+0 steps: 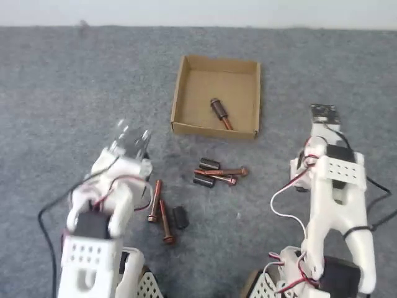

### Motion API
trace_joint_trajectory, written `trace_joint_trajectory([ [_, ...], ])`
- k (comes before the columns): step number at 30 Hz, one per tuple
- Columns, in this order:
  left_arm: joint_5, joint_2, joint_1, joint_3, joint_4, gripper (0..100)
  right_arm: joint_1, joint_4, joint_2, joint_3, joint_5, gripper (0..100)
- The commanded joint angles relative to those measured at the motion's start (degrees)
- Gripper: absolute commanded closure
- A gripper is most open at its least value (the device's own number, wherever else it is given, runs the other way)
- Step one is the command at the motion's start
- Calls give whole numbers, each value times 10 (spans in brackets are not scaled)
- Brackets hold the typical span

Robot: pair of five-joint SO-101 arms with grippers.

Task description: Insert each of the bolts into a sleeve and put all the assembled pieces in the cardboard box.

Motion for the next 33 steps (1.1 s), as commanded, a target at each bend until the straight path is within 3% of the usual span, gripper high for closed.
trace_joint_trajectory([
  [1,2,149,42,-106,2,981,56,-15,-27,-4,-1,989],
  [13,-16,449,222,-265,2,980,247,-29,-27,-14,107,989],
  [20,-127,547,269,-314,2,980,338,-60,-27,-11,166,991],
  [29,-229,653,312,-379,-1,976,400,-80,-27,-11,212,991],
  [33,-236,711,312,-416,2,879,412,-80,-27,-11,224,991],
])
